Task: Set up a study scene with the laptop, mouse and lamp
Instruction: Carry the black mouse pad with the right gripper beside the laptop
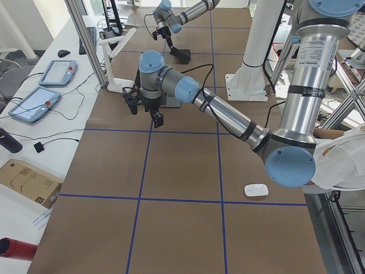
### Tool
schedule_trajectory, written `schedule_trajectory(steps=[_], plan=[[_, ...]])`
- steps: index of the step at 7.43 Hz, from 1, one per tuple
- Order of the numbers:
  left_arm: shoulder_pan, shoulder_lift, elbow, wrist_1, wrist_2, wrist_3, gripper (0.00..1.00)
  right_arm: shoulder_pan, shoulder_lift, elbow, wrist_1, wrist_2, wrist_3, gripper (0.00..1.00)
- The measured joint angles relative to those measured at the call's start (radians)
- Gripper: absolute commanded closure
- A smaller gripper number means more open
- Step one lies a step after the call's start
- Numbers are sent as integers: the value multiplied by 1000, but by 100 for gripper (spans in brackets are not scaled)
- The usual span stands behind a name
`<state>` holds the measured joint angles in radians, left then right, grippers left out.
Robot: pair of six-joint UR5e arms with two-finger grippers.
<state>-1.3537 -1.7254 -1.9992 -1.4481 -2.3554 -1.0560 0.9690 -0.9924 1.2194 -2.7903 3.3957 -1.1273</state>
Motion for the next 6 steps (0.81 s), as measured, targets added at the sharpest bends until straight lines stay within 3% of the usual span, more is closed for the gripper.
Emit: schedule_trajectory(steps=[2,3,6], plan=[[-3,-2,0,0,2,0,1,-28,28,-18,1,61,0,100],[-4,-3,1,1,1,0,1,-34,35,-21,1,73,0,68],[-10,-4,-1,2,0,-7,1,-47,50,-33,2,110,0,57]])
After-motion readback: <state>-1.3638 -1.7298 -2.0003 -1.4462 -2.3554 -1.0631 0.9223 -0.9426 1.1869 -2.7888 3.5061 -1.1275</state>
